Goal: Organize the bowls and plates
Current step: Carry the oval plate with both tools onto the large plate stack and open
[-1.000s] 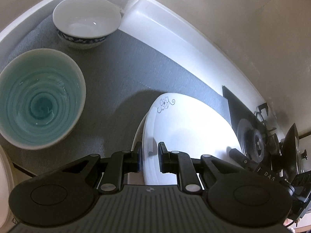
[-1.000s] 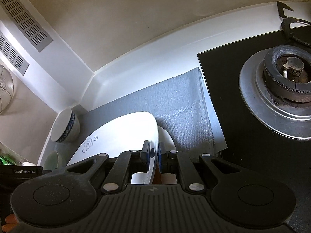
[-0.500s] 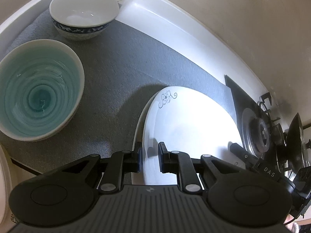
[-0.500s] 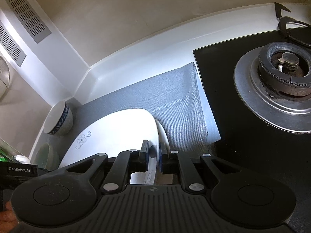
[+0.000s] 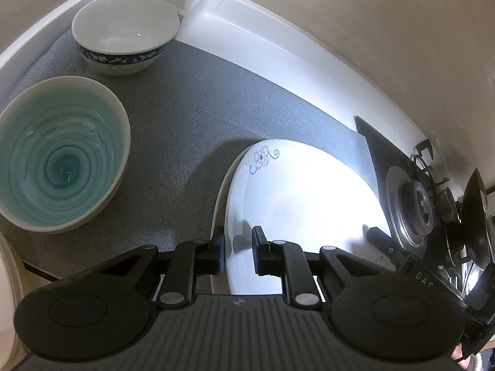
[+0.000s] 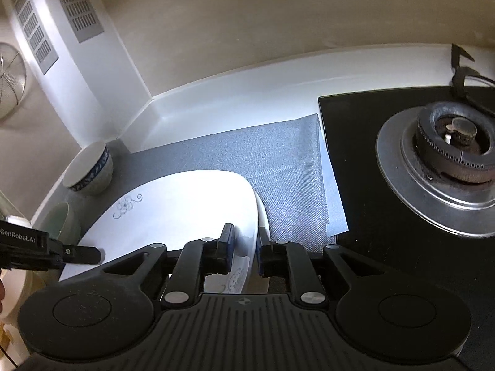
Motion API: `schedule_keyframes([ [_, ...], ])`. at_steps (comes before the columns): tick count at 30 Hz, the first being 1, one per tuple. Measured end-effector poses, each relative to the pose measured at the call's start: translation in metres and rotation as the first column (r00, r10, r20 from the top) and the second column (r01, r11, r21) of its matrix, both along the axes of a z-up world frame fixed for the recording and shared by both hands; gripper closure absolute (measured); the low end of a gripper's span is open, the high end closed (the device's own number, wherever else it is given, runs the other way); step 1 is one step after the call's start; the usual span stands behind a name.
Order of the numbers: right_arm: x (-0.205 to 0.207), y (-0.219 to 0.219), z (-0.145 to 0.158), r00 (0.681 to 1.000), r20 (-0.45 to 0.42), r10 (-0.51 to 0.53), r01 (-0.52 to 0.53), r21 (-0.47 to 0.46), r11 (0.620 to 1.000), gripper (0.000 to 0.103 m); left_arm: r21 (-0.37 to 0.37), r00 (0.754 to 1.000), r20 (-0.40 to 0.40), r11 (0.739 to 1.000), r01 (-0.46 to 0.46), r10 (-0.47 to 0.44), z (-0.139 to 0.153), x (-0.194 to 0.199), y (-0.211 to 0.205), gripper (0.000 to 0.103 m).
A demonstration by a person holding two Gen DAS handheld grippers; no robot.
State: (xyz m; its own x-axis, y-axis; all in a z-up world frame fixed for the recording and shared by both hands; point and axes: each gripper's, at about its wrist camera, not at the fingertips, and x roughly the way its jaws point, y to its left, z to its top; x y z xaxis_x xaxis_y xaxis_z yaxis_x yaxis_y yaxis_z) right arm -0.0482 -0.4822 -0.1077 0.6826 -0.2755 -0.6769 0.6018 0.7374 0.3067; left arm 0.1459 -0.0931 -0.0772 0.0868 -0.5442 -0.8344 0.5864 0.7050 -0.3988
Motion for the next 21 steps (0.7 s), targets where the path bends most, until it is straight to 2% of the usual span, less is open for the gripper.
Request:
schedule_keyframes([
  [4,0.0016,-0.0004,-0.0008,1.000,-0.001,0.005,-0.005,-0.003,1.000,0.087,0.006,1.000,0.008,1.000,0.009,-0.009,0.0009,-0.0019,-0.0013,0.084],
  [9,0.0041,-0.0009,-0.0019,1.000,-0.002,0.009,-0.009,-0.009,1.000,0.086,0.005,1.000,0.005,1.000,0.023,-0.023,0.0009,-0.0009,-0.0031,0.077],
  [14,0.0059,-0.0004,-0.0017,1.000,-0.009,0.009,-0.009,-0.015,1.000,0.086,0.003,0.998,-0.012,0.998,0.058,-0.058,0.0021,-0.0019,-0.0063,0.060],
  [21,0.0064,0.0052,0.0007,1.000,-0.024,0.012,-0.013,-0.040,0.999,0.085,0.009,0.997,-0.046,0.998,0.059,-0.059,0.0029,-0.0022,-0.0085,0.053],
])
